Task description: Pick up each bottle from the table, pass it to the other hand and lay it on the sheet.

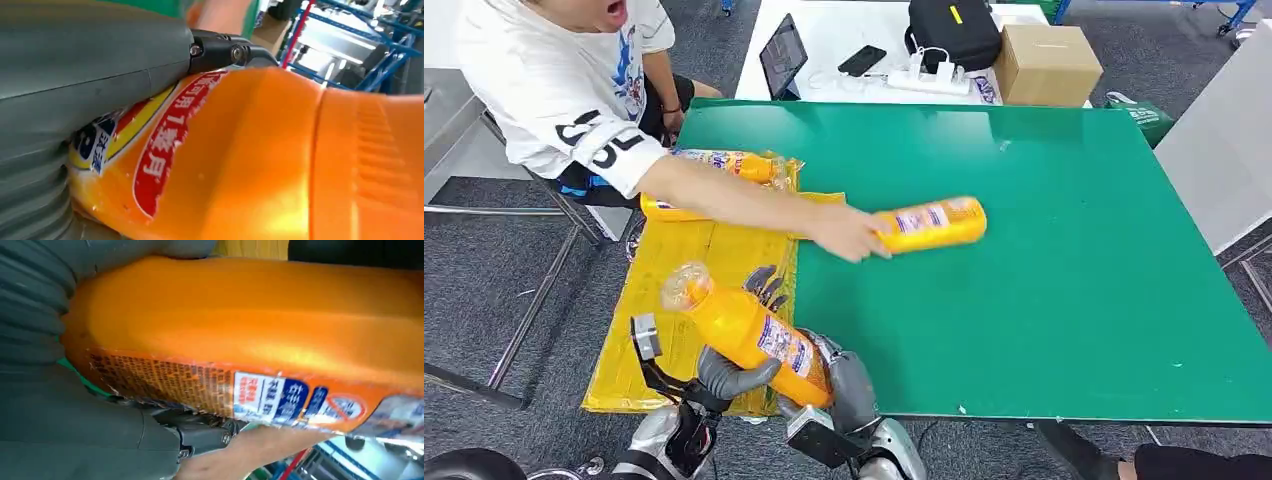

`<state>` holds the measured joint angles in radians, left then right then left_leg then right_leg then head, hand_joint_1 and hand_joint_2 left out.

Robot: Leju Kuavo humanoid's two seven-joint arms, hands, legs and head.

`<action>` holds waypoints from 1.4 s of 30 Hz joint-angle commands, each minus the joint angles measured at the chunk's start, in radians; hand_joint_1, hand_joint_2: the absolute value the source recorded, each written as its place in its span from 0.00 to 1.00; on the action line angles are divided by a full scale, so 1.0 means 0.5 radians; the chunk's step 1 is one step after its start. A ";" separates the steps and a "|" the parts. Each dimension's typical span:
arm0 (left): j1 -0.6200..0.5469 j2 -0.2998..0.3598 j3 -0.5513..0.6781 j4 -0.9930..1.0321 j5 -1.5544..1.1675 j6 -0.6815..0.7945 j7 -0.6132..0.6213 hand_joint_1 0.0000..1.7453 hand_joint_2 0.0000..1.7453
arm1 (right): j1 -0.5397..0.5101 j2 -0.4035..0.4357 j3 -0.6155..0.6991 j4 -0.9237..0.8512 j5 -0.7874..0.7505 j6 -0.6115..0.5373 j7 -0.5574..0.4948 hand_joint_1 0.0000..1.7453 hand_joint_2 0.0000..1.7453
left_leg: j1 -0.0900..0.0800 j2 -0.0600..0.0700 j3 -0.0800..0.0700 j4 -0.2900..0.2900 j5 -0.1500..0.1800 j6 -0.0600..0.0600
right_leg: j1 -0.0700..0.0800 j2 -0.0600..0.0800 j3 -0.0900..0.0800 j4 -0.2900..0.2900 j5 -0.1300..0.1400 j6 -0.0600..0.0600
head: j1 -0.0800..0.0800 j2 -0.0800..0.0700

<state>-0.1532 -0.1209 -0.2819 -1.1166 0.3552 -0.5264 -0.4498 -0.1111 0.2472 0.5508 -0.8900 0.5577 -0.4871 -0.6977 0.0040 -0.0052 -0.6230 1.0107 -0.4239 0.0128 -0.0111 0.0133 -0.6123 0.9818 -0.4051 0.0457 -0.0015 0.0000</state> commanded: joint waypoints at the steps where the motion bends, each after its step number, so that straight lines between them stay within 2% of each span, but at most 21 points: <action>1: -0.099 0.040 -0.105 0.160 -0.013 0.013 0.028 0.00 1.00 | -0.098 0.028 0.192 0.296 0.035 0.014 -0.001 1.00 1.00 | 0.003 -0.001 0.010 -0.001 -0.003 -0.001 | 0.003 -0.004 0.011 -0.003 -0.002 -0.003 | 0.001 0.000; 7: -0.102 0.041 -0.106 0.159 -0.011 0.015 0.030 0.00 1.00 | -0.100 0.027 0.192 0.304 0.036 0.007 -0.001 1.00 1.00 | 0.001 -0.002 0.004 -0.001 -0.001 -0.001 | 0.001 -0.003 0.004 -0.001 -0.001 -0.001 | 0.002 0.000; 9: -0.102 0.041 -0.106 0.159 -0.011 0.015 0.030 0.00 1.00 | -0.100 0.027 0.192 0.304 0.036 0.007 -0.001 1.00 1.00 | 0.003 -0.002 0.013 -0.001 -0.005 -0.002 | 0.004 -0.006 0.015 -0.003 -0.005 -0.004 | 0.001 0.000; 12: -0.105 0.041 -0.111 0.158 -0.009 0.019 0.031 0.00 1.00 | -0.110 0.035 0.207 0.344 0.042 0.036 -0.001 1.00 1.00 | 0.001 -0.002 0.007 -0.001 -0.002 -0.001 | 0.002 -0.004 0.008 -0.002 -0.002 -0.002 | 0.000 0.000; 18: -0.092 0.037 -0.099 0.140 0.005 0.019 0.022 0.00 1.00 | -0.116 0.053 0.215 0.402 0.057 0.042 -0.001 1.00 1.00 | 0.003 -0.003 0.012 -0.001 -0.004 -0.002 | 0.004 -0.006 0.013 -0.002 -0.004 -0.004 | 0.001 0.000; 19: -0.042 0.034 -0.072 0.085 0.059 -0.011 0.029 1.00 1.00 | -0.115 0.050 0.176 0.405 0.050 0.021 0.005 1.00 1.00 | 0.004 -0.002 0.017 -0.001 -0.006 -0.002 | 0.005 -0.007 0.019 -0.003 -0.006 -0.005 | 0.001 0.000; 20: -0.031 0.042 -0.080 0.064 0.044 -0.016 0.022 1.00 1.00 | -0.116 0.045 0.159 0.392 0.049 0.005 0.009 1.00 1.00 | 0.001 -0.002 0.006 -0.001 -0.002 -0.001 | 0.002 -0.004 0.006 -0.002 -0.002 -0.002 | 0.000 0.000; 25: 0.011 0.048 -0.081 -0.016 0.017 -0.009 0.012 1.00 1.00 | -0.124 0.026 0.076 0.311 0.073 -0.082 0.048 0.98 1.00 | 0.002 -0.002 0.009 0.000 -0.004 -0.001 | 0.003 -0.005 0.011 -0.002 -0.004 -0.003 | 0.001 0.000; 32: 0.049 0.039 -0.054 -0.110 0.109 -0.043 0.053 1.00 1.00 | -0.157 0.022 -0.003 0.308 0.217 -0.194 0.137 1.00 1.00 | 0.001 0.000 0.006 0.000 -0.003 -0.001 | 0.002 -0.003 0.007 -0.001 -0.002 -0.002 | 0.001 0.000; 34: 0.055 0.034 -0.047 -0.126 0.143 -0.058 0.067 1.00 1.00 | -0.166 0.024 -0.009 0.327 0.260 -0.222 0.161 0.96 1.00 | 0.001 -0.001 0.007 0.000 -0.003 -0.001 | 0.002 -0.004 0.007 -0.001 -0.003 -0.002 | 0.001 0.000; 35: 0.061 0.026 -0.041 -0.142 0.160 -0.059 0.071 1.00 1.00 | -0.173 0.032 -0.029 0.338 0.238 -0.190 0.174 0.72 1.00 | 0.001 0.000 0.003 0.000 -0.001 -0.001 | 0.002 -0.003 0.004 -0.001 -0.001 -0.002 | 0.001 0.000; 36: 0.070 0.023 -0.032 -0.161 0.183 -0.056 0.087 1.00 1.00 | -0.175 0.041 -0.047 0.339 0.237 -0.196 0.190 0.00 1.00 | 0.001 -0.002 0.008 0.000 -0.003 -0.001 | 0.002 -0.005 0.009 -0.001 -0.003 -0.002 | 0.000 0.000; 37: 0.080 0.021 -0.026 -0.187 0.187 -0.043 0.089 1.00 1.00 | -0.169 0.053 -0.076 0.321 0.190 -0.159 0.174 0.00 0.00 | 0.001 0.000 0.004 -0.001 -0.001 -0.001 | 0.001 -0.002 0.004 -0.001 -0.001 -0.001 | 0.000 0.000; 39: 0.096 0.018 -0.008 -0.237 0.216 -0.037 0.096 1.00 1.00 | -0.160 0.052 -0.097 0.249 0.152 -0.113 0.166 0.00 0.00 | 0.002 -0.001 0.011 0.000 -0.005 -0.001 | 0.003 -0.005 0.012 -0.002 -0.005 -0.003 | 0.000 0.000; 40: 0.097 0.019 -0.004 -0.245 0.218 -0.033 0.098 1.00 1.00 | -0.160 0.052 -0.102 0.229 0.135 -0.091 0.163 0.00 0.00 | 0.000 0.000 0.002 0.000 -0.001 0.000 | 0.001 -0.001 0.002 0.000 -0.001 -0.001 | 0.001 0.000; 42: 0.096 0.020 -0.003 -0.246 0.219 -0.034 0.100 1.00 1.00 | -0.164 0.053 -0.102 0.224 0.135 -0.089 0.163 0.00 0.00 | 0.001 0.000 0.004 0.001 -0.002 0.000 | 0.001 -0.003 0.004 0.000 -0.002 -0.002 | 0.001 0.000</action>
<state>-0.1018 -0.1072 -0.2827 -1.1944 0.4509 -0.5375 -0.4090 -0.1654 0.2796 0.5455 -0.7782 0.6448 -0.5623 -0.6199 0.0040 -0.0050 -0.6233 1.0107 -0.4239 0.0127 -0.0111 0.0134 -0.6128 0.9819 -0.4050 0.0457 -0.0011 0.0000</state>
